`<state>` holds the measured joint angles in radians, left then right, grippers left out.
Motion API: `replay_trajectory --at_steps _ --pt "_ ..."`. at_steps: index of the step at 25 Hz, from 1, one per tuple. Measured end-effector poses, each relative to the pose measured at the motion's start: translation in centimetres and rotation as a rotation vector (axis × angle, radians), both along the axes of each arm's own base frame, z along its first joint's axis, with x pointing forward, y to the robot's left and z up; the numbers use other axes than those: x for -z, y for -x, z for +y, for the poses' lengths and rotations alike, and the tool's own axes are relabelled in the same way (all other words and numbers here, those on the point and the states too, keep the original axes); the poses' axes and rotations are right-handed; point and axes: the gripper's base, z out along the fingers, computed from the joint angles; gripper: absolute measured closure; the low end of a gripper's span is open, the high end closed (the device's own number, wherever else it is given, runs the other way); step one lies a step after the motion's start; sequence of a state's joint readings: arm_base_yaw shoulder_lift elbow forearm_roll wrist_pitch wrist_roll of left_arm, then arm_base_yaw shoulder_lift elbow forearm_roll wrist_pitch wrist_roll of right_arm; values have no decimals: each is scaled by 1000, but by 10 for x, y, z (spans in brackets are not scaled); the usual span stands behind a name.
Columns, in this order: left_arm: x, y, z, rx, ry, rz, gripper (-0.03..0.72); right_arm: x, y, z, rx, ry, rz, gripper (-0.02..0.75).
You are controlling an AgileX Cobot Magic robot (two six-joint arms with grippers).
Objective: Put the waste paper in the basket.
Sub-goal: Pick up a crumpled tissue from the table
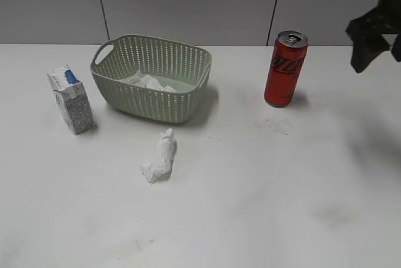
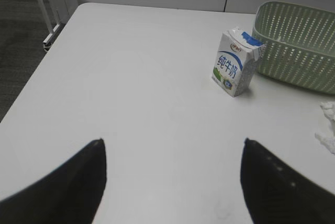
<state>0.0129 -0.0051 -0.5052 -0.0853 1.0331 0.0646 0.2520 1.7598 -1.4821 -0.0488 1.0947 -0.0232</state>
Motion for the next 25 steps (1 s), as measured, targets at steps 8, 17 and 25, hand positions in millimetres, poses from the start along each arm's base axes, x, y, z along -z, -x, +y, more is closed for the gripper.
replay_trajectory --at_steps 8,17,25 --pt "0 0 0 0 0 0 97 -1 -1 -46 97 21 64 176" --pt "0 0 -2 14 20 0 97 -23 45 -53 84 14 26 176" --pt "0 0 -2 14 20 -2 97 -28 123 -62 79 -10 -104 176"
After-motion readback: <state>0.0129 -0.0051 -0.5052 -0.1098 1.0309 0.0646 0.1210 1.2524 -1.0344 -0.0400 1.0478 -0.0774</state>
